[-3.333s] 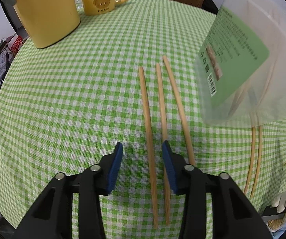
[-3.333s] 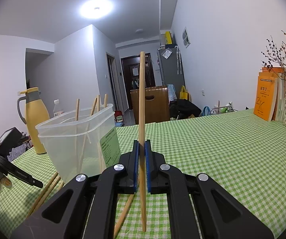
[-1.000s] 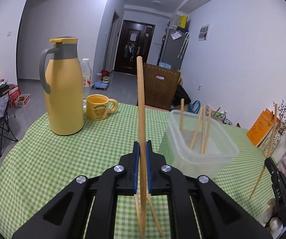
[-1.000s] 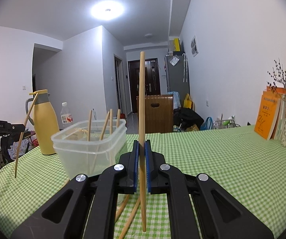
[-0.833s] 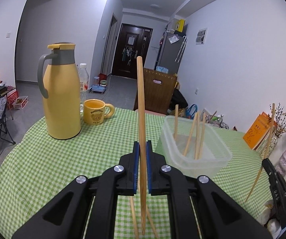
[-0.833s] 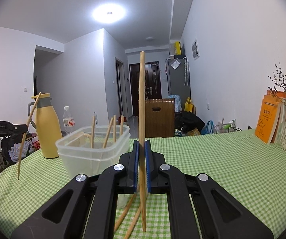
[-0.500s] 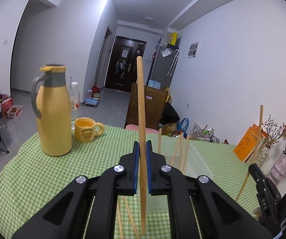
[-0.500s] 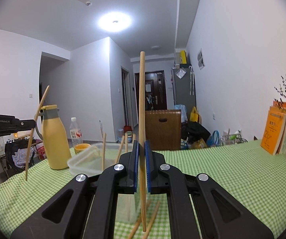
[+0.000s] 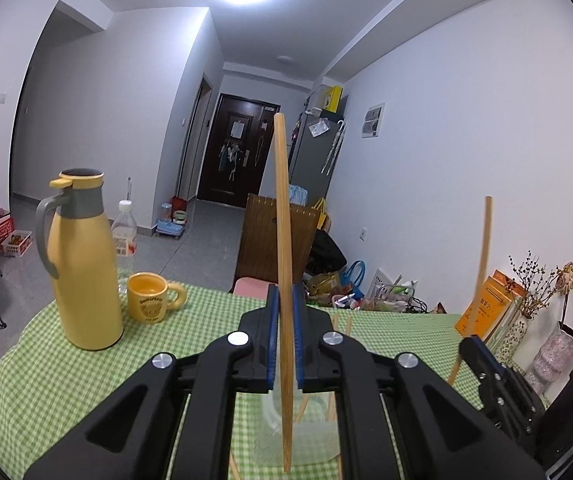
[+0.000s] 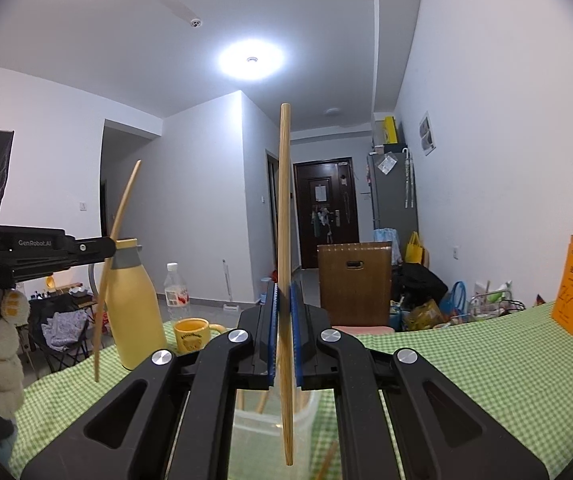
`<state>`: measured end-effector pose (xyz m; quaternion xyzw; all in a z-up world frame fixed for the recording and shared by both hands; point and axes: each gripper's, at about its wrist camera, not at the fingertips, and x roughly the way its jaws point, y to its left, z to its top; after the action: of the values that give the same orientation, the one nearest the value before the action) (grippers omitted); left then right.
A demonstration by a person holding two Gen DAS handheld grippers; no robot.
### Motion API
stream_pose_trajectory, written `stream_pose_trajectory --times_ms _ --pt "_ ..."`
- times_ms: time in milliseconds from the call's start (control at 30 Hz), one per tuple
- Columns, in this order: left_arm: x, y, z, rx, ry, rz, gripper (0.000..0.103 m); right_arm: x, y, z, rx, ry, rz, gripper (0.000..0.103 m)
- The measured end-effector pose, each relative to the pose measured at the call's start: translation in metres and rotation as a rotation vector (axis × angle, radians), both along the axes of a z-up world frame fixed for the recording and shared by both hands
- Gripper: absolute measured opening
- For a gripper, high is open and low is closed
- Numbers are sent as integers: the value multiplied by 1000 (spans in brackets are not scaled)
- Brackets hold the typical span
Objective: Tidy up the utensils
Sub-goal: 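Carry both held chopsticks over the clear plastic box with both grippers, then open both grippers to drop the chopsticks into the box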
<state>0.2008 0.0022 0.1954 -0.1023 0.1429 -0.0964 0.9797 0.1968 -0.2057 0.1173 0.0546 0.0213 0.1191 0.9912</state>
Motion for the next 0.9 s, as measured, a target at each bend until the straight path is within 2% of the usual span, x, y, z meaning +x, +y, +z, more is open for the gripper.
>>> stream_pose_trajectory --times_ms 200,433,900 --pt "16 -16 4 13 -27 4 4 19 7 3 18 3 12 6" --pt "44 -35 -3 39 -35 35 4 45 17 1 18 25 17 6" --pt "103 -53 -60 116 36 39 4 85 25 -34 -16 128 44 6"
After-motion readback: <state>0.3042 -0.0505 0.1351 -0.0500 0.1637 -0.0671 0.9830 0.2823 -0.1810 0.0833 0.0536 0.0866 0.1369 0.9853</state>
